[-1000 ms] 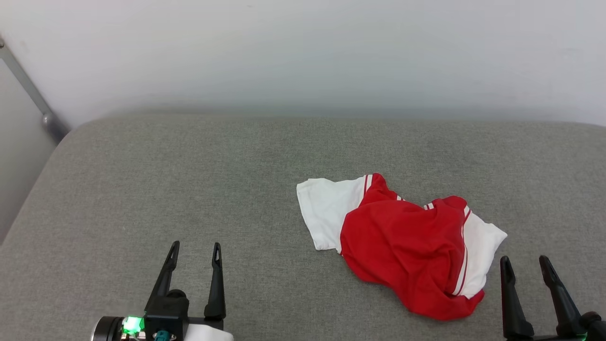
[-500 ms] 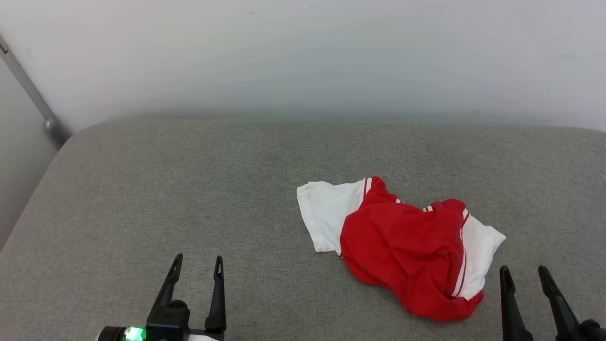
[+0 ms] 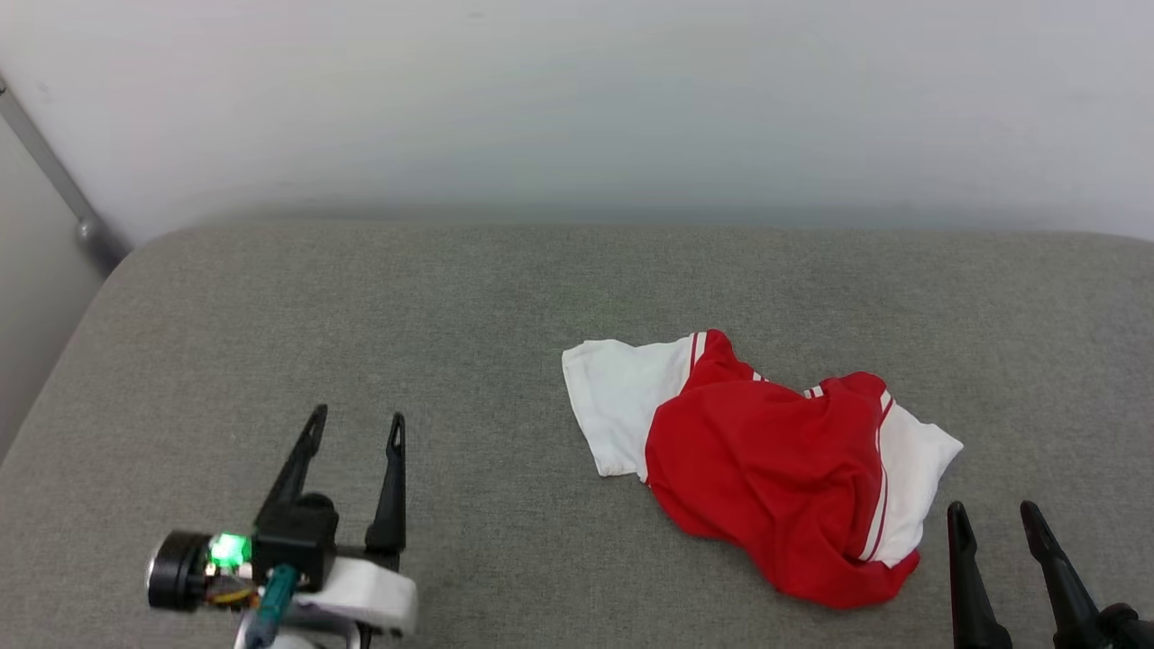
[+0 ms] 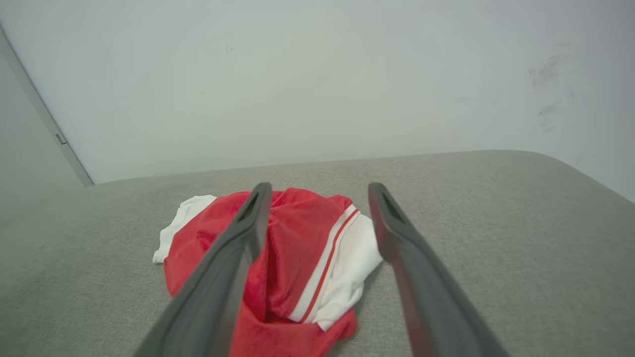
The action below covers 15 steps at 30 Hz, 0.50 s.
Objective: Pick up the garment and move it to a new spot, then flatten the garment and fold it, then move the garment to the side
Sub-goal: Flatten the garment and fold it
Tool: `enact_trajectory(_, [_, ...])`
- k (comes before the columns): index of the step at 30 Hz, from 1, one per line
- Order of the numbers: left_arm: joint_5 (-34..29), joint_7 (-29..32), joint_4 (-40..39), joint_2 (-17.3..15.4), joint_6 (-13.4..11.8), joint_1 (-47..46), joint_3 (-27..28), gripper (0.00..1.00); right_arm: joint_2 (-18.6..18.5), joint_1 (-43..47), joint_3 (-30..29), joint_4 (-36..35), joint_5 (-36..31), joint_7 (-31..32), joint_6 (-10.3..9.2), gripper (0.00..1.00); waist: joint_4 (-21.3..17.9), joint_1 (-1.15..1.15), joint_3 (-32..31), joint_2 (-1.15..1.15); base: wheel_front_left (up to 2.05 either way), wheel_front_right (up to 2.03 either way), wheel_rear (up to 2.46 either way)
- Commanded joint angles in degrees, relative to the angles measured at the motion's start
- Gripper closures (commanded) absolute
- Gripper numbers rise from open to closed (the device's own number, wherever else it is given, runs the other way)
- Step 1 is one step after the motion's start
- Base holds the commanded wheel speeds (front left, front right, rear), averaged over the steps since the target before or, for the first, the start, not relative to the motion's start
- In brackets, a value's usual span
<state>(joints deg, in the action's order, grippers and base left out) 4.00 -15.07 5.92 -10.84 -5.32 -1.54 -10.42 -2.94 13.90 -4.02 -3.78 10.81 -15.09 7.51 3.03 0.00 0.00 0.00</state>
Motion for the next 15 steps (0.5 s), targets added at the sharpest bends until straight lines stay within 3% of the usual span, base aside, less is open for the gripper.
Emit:
enact_trajectory(1, [-0.4,-0.1,0.9,-0.8,0.9,-2.9,0.3,0.0,0.1,-1.0,0.2,-0.2,-0.3,-0.1,-0.04,0.0,-0.3,0.0,0.4,0.0,0.0,0.0,0.0])
enact_trajectory(3, [-0.7,0.3,5.2,-2.6,3.6,-12.0,0.0,0.0,0.1,-2.1,0.4,-0.5,-0.6,-0.1,-0.04,0.0,-0.9,0.0,2.0,0.0,0.0,0.0,0.0])
enact_trajectory(8, [-0.9,4.7,9.5,-3.9,7.1,-22.9,-1.3,0.0,0.1,-3.6,0.7,-1.0,-0.9,-0.1,-0.04,0.0,-1.7,0.0,4.4,0.0,0.0,0.0,0.0])
enact_trajectory(15, [-0.5,16.9,16.9,-5.0,12.1,-40.5,-7.6,0.0,0.1,-6.2,0.9,-1.5,-0.9,-0.1,-0.04,0.0,-3.1,0.0,9.1,0.0,0.0,0.0,0.0])
